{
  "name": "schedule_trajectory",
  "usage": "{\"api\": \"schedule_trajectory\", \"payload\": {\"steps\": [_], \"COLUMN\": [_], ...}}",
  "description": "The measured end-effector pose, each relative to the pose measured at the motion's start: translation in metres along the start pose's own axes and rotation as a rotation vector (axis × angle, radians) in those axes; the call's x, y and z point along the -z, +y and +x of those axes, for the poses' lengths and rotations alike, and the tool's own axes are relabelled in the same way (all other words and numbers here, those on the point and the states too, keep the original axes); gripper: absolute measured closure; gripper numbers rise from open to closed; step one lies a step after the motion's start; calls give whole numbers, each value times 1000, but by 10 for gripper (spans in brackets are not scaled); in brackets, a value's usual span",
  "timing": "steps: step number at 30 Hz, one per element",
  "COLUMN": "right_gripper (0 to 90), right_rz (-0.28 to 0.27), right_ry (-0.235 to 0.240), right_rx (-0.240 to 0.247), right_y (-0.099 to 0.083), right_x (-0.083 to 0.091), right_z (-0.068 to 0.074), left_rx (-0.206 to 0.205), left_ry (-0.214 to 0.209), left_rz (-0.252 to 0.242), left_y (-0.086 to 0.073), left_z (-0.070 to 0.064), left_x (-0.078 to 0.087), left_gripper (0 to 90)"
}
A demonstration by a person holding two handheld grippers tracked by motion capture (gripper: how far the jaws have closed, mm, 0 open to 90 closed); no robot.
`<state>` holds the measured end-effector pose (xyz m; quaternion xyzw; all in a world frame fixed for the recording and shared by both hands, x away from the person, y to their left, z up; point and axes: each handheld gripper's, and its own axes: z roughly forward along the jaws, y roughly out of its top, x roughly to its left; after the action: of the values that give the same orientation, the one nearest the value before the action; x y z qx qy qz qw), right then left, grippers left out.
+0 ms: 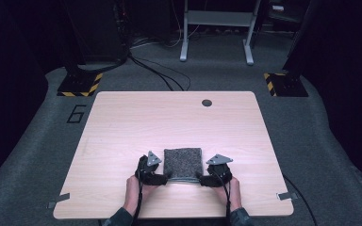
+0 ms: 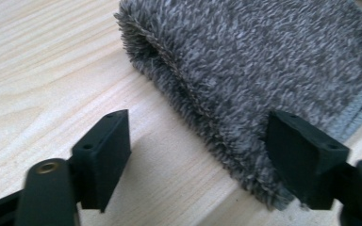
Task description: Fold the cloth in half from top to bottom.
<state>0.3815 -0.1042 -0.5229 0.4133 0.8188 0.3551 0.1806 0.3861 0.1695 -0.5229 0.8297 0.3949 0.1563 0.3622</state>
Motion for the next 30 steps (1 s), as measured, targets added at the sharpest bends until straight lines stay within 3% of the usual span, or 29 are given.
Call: {"api": "schedule_trajectory", "payload": {"steps": [3,7,10,14,15,17,18,22,24,27,30], "right_gripper": [230,182,163,158,157,160,162,157,154,152,136], "right_rz": [-5,-44,-68,-77,-77,-78,-65,-34,-20,-4,6], "right_ry": [-8,8,-10,-50,-81,-95,-136,-186,-209,-261,-282], "right_rx": [1,-29,-57,-84,-115,-118,-138,-148,-161,-184,-199], "right_y": [1,3,-1,-10,-20,-23,-34,-51,-58,-65,-69], "right_x": [2,17,31,45,54,57,62,67,69,72,71], "right_z": [1,-6,-14,-26,-37,-41,-53,-71,-81,-93,-103], "left_rx": [-2,0,8,21,29,30,46,70,110,127,154], "left_ry": [8,13,20,54,73,88,112,144,161,188,215], "left_rz": [2,-33,-52,-68,-64,-67,-63,-26,-34,-21,-6], "left_y": [1,1,-1,-7,-11,-13,-20,-34,-42,-52,-62], "left_z": [2,3,5,14,21,25,32,49,56,67,77], "left_x": [2,18,26,41,49,51,56,65,68,73,75], "left_gripper": [152,147,131,117,114,113,110,108,106,105,101]}}
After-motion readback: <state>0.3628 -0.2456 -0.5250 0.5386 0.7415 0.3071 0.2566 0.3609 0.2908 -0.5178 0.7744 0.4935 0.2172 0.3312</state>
